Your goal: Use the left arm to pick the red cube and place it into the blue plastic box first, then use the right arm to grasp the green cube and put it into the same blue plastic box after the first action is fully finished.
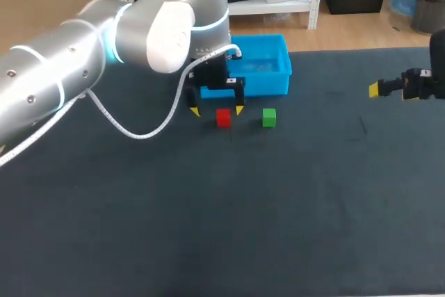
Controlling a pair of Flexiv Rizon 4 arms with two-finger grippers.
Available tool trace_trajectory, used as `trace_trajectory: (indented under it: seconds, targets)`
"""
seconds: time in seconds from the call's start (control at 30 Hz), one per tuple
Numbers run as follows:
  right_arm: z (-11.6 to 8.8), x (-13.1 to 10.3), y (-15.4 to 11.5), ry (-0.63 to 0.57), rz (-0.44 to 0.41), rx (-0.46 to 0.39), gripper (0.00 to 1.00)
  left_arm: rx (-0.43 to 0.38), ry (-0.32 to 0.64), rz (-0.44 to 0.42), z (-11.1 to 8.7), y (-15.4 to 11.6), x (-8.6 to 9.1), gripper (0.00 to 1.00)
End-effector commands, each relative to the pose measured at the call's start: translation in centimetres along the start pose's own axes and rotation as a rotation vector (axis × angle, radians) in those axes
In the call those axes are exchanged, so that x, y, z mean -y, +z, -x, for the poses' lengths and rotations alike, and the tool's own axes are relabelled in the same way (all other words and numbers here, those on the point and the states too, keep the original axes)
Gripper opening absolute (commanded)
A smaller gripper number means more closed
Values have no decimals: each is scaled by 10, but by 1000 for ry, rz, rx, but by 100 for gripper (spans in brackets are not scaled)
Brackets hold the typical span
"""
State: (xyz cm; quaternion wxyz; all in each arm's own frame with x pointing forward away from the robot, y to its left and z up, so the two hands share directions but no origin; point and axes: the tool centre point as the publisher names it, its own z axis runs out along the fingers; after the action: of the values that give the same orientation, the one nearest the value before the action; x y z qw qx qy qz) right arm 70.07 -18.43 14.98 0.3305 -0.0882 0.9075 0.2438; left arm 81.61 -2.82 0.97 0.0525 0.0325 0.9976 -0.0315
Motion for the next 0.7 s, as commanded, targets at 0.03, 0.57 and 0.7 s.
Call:
trace_trajectory:
  seconds: [0.03,0.57,0.7]
  targets:
    - [0,0,0,-1,0,0,100,-15,5,10,8,4,8,100]
    - [0,0,0,-1,0,0,100,-20,-20,14,3,10,7,100]
    - [0,0,0,-1,0,0,100,-20,-25,13,-1,11,8,100]
